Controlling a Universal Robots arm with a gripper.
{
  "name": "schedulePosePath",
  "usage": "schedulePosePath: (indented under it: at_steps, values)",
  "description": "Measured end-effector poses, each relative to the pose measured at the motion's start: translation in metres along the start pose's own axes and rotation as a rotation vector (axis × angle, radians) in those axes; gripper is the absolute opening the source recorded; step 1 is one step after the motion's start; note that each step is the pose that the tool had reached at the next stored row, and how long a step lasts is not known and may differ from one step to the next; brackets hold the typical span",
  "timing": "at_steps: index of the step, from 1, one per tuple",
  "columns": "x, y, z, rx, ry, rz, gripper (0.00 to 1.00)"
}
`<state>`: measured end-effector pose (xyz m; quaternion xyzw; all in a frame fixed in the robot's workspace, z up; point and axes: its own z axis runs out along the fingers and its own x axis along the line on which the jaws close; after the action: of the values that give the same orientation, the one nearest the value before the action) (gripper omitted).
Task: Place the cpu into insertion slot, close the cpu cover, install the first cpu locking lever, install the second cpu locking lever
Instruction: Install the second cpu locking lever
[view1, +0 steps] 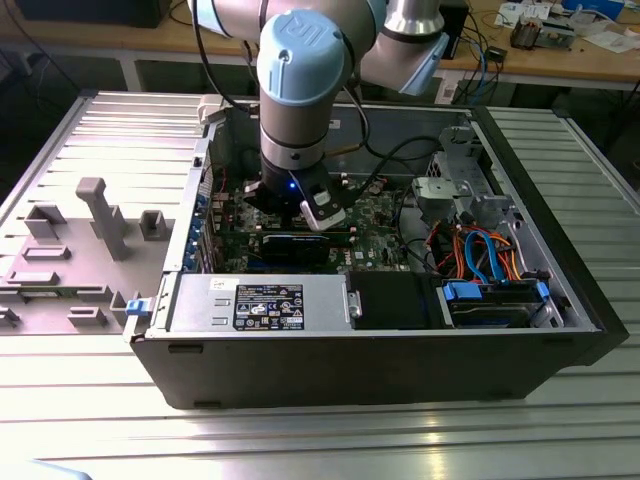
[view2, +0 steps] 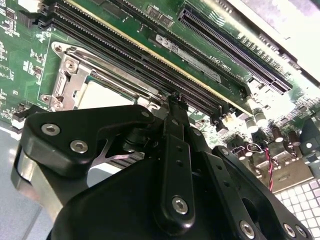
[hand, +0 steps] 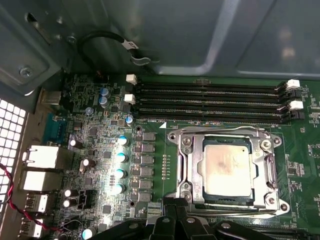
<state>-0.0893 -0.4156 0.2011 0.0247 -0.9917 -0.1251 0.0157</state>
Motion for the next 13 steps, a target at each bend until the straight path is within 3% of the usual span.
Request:
schedulePosePath:
  at_steps: [5, 6, 7, 11, 13]
  values:
    - [0.0034, 0.0021, 0.0016, -0.0036, -0.0002, 0.0, 0.11]
    - [0.0034, 0.0027, 0.0022, -0.006, -0.0004, 0.0, 0.11]
    - [0.0034, 0.0029, 0.0039, -0.013, -0.0007, 0.0, 0.11]
    - [0.0035, 0.003, 0.0012, -0.0064, -0.0005, 0.0, 0.11]
    - [0.0034, 0.0018, 0.0048, -0.0053, -0.0034, -0.001, 0.11]
